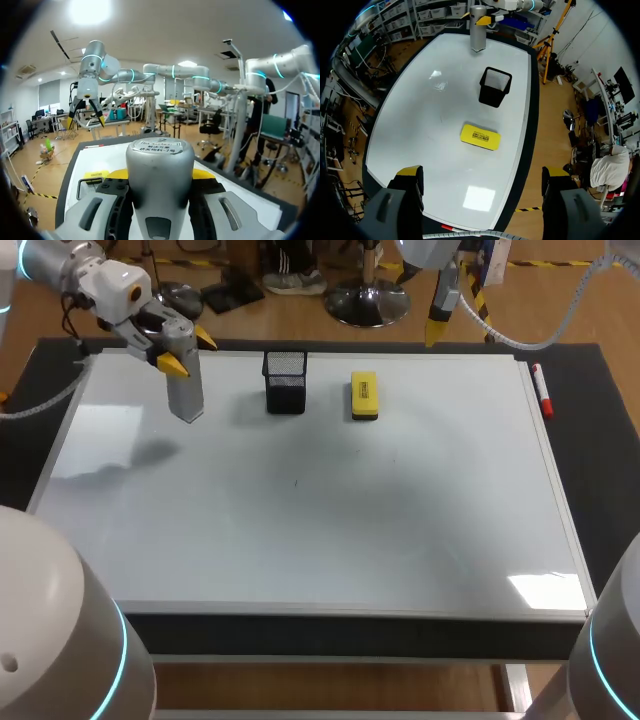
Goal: Pick up the inspection probe, press it on each red-marked spot on the whiteboard one by one, put down the probe, pick up the eraser, and wipe off all the red marks.
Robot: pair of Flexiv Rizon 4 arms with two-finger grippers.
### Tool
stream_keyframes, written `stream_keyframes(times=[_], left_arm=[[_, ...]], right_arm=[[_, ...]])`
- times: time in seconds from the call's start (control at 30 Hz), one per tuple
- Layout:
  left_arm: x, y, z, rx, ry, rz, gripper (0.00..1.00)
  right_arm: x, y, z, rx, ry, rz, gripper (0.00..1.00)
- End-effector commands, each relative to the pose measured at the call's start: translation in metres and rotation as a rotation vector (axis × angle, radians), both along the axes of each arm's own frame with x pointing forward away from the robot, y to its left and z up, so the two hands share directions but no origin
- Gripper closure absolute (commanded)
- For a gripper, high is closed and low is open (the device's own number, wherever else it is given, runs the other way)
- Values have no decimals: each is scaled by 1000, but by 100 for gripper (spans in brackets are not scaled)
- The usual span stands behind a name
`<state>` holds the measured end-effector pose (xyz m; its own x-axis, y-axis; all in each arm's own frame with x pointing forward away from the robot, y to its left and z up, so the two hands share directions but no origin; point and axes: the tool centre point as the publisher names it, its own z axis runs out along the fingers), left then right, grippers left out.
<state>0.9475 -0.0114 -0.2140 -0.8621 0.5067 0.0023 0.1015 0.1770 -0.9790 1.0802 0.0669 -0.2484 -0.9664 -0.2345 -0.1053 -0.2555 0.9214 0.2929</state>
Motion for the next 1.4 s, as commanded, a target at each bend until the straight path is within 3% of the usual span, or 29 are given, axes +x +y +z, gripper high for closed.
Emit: stream_keyframes(times=[0.03, 0.3, 0.8, 1.4], left_arm=[[-18, -9, 15, 27, -49, 202, 100], [0, -16, 31, 51, -61, 344, 100], [32, -46, 59, 48, -125, 439, 100], [72, -83, 80, -58, -92, 474, 100]], right_arm=[[1, 0, 1, -5, 3, 1, 0], [1, 0, 1, -5, 3, 1, 0], [1, 0, 1, -5, 3, 1, 0], [1, 0, 1, -5, 3, 1, 0]])
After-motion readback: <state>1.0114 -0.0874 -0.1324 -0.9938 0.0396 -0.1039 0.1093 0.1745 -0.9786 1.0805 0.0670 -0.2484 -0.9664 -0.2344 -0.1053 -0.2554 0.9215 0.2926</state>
